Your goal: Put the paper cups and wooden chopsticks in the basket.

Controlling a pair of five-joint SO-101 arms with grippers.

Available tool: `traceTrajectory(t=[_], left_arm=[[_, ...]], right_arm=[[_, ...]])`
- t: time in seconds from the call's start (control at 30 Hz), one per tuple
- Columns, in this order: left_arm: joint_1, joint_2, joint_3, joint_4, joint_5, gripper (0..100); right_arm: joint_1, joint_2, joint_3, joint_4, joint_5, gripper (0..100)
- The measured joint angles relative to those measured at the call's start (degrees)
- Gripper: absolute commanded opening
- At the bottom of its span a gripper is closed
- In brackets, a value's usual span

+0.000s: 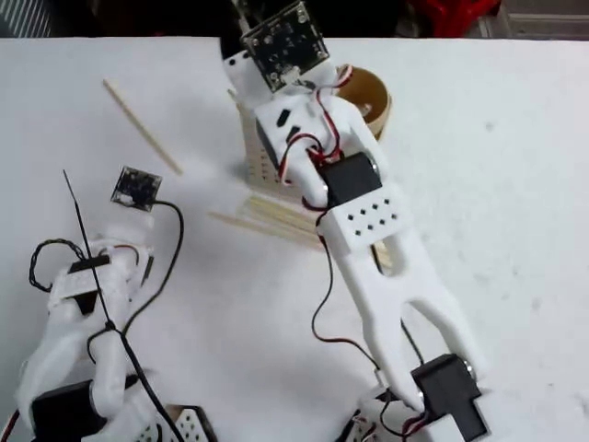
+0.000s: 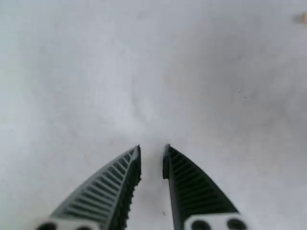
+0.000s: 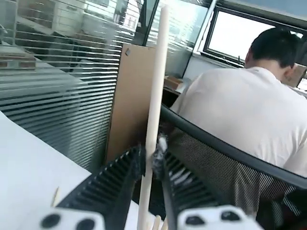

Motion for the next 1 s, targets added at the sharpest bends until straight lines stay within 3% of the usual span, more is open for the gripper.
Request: traceTrajectory(t=[0.1,0.17,0.43,0.63,0.8,1.0], left_arm=[[0.0,0.0,0.0,0.0,0.0,10],[0.0,0.0,0.0,0.0,0.0,10],[0.0,0.0,0.0,0.0,0.0,10],[0.0,0.0,0.0,0.0,0.0,10],[0.0,0.0,0.0,0.0,0.0,10],[0.0,0.0,0.0,0.0,0.0,10]], right_arm=[[0.1,0.0,3.7,-0.5,0.0,17.5],[0.0,0.1,5.9,-0.7,0.0,17.0],[0.8,-2.9,6.8,0.6,0.0,2.6],[5.0,-16.4,6.8,17.1,0.1,4.6],[12.0,-27.8,6.7,33.1,0.1,12.2],[17.9,-23.6,6.7,39.6,1.7,19.4]])
